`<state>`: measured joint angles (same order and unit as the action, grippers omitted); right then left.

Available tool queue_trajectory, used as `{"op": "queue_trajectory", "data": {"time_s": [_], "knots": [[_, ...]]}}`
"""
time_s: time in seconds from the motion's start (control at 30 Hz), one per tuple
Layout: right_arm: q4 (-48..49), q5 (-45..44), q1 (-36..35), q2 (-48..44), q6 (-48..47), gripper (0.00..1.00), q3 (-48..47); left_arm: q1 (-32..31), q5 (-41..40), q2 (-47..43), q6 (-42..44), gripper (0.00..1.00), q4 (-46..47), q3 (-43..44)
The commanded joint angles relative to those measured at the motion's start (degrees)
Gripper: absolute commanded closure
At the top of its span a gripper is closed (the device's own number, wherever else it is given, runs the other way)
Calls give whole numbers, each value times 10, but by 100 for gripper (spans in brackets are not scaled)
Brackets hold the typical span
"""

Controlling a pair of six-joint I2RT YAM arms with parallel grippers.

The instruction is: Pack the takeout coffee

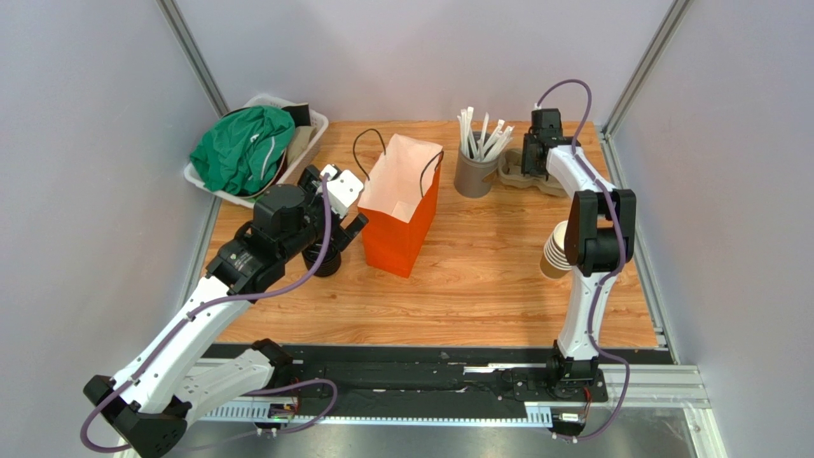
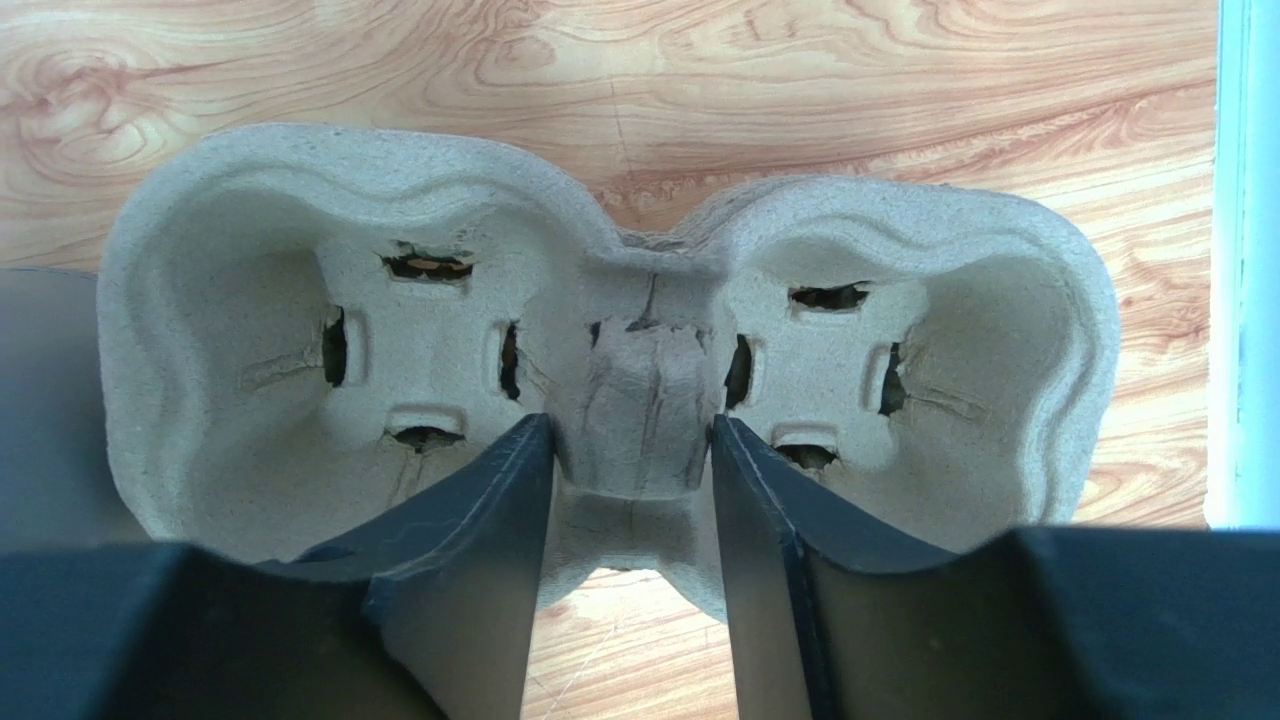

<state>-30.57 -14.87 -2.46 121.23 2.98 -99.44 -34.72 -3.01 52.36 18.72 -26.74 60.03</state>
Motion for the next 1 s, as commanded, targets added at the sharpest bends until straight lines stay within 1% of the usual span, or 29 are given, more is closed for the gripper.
{"op": "queue_trajectory", "data": {"time_s": [0.0, 0.1, 0.13, 0.4, 0.8, 0.87, 0.93, 0.97], "knots": [[20, -21, -4, -9, 9, 59, -6, 3, 12, -2, -11, 1, 26, -1], [27, -27, -4, -11, 5, 68, -1, 3, 14, -1, -11, 1, 27, -2], [28, -30, -5, -12, 4, 69, -1, 3, 14, 0, -11, 1, 27, -2], [33, -55, -13, -31, -14, 71, -3, 3, 15, 4, -11, 1, 27, -2], [27, -60, -16, -49, -25, 70, -14, 4, 16, 5, -13, 1, 21, 3], [26, -64, -17, -47, -28, 67, -15, 4, 16, 5, -13, 1, 20, 3], [24, -68, -17, -42, -27, 59, -17, 3, 15, 5, -13, 1, 21, 3], [24, -69, -18, -40, -28, 60, -16, 3, 15, 4, -13, 1, 20, 3]]}}
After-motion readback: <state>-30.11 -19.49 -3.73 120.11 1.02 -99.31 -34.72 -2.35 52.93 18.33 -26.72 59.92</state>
